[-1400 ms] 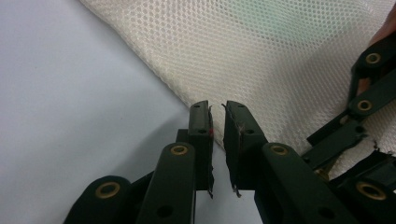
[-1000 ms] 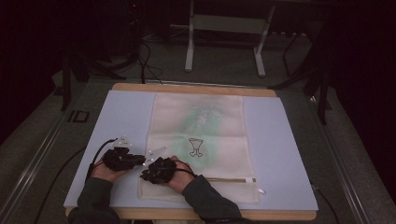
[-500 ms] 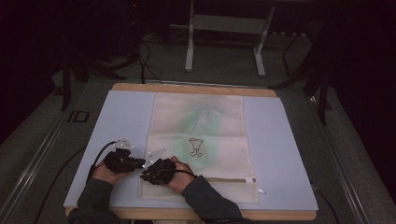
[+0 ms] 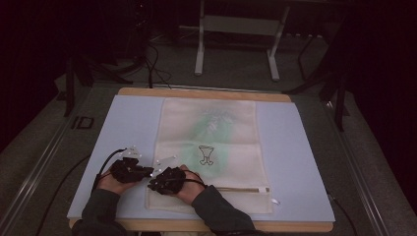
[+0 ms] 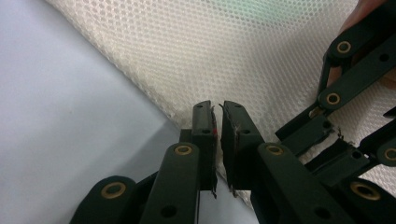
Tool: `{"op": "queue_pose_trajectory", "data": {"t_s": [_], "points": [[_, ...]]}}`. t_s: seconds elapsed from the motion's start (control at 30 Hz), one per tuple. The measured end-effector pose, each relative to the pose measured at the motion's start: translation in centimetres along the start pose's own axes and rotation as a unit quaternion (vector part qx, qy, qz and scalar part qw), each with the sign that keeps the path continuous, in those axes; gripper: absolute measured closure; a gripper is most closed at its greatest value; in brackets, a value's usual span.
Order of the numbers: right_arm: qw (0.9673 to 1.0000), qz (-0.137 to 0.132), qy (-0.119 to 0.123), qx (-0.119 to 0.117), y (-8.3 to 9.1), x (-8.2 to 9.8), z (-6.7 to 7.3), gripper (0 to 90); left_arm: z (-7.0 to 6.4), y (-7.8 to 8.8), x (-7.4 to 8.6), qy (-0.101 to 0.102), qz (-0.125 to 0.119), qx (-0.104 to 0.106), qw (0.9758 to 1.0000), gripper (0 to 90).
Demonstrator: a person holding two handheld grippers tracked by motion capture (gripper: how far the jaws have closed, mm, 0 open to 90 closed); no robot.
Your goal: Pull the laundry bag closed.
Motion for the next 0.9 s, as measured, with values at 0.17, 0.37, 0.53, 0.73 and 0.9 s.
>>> {"op": "queue_pose_trajectory", "data": {"t_s": [0.17,0.37,0.53,0.73,0.9], "points": [[1.0000,0.000,0.001,0.000,0.00,0.03,-0.03,81.4,-0.12,-0.35,-0.08,-0.006,0.008,0.005,0.9999,88.8],[1.0000,0.000,0.003,0.000,0.01,0.05,-0.07,81.5,-0.29,-0.59,0.09,-0.010,0.024,0.001,0.9997,89.4],[1.0000,-0.004,-0.005,0.000,0.00,0.12,0.00,81.4,-0.33,-0.34,0.47,0.000,0.032,0.013,0.9994,89.5],[1.0000,-0.005,-0.001,0.002,0.00,0.12,0.04,81.5,-0.58,-0.50,0.41,-0.001,0.037,0.012,0.9992,89.6],[0.9999,-0.003,0.005,0.009,0.05,0.10,0.18,81.9,-0.78,-0.52,0.24,-0.008,0.050,-0.001,0.9987,89.9]]}}
Point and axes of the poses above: each handheld gripper's, and its own axes: y roughly backward along the jaws, x roughly out of its underside, z roughly to its left, the point moved 4 cm from there along -y, roughly forward along the jaws, and after that the axes turned 2 degrees about y, right-handed, at the moved point
